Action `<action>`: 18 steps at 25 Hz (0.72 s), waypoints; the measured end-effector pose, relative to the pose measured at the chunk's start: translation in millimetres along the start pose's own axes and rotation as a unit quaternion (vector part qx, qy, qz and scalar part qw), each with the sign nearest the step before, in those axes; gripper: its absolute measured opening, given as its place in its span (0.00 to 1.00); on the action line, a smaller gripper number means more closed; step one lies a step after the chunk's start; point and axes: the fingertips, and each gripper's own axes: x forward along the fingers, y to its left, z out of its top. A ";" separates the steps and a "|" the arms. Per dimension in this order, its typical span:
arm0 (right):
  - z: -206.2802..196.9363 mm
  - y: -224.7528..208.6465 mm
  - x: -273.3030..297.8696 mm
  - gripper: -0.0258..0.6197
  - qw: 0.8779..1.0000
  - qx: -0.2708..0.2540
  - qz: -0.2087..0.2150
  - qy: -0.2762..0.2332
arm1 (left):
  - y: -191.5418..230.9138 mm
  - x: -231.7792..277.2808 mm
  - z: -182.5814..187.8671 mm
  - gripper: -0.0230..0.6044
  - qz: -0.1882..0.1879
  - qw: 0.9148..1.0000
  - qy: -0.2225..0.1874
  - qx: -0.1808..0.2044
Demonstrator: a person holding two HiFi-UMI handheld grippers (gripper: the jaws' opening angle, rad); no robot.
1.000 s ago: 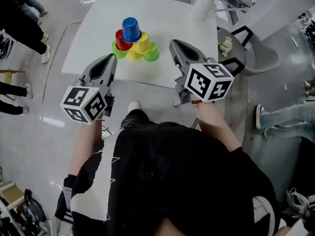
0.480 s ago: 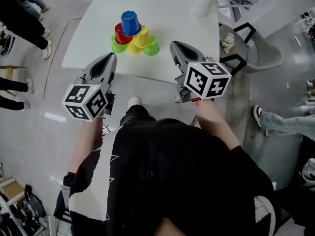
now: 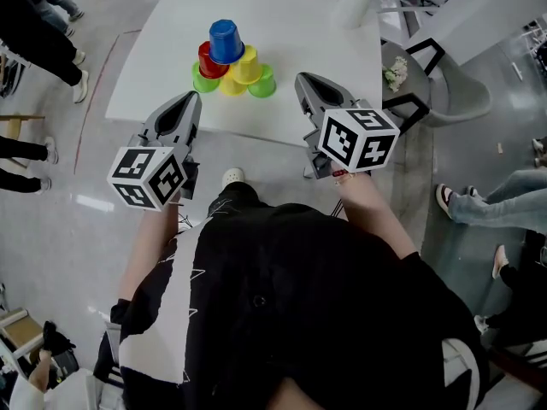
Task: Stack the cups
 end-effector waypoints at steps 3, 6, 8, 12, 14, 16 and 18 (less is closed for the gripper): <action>1.1 -1.5 3.6 0.04 1.000 -0.003 0.000 0.002 | 2.7 2.5 0.0 0.05 0.000 1.000 0.001 0.000; 2.0 -1.3 7.9 0.04 1.000 -0.007 0.002 0.005 | 5.9 4.9 0.6 0.05 0.001 1.000 0.001 -0.002; 2.3 -1.8 10.1 0.04 1.000 -0.009 0.002 0.006 | 7.3 6.3 1.4 0.05 0.002 1.000 0.000 -0.002; 1.3 -3.1 14.5 0.04 1.000 -0.009 0.004 0.009 | 9.5 8.8 0.4 0.05 0.002 1.000 0.001 -0.003; 1.3 -3.3 16.2 0.04 1.000 -0.010 0.006 0.011 | 10.4 9.9 0.4 0.05 0.003 1.000 0.002 -0.003; 1.9 -3.7 17.0 0.04 1.000 -0.010 0.006 0.013 | 10.7 10.7 1.4 0.05 0.004 1.000 0.003 -0.003; 2.7 -4.0 17.7 0.04 1.000 -0.010 0.007 0.015 | 11.0 11.4 2.9 0.05 0.005 1.000 0.004 -0.003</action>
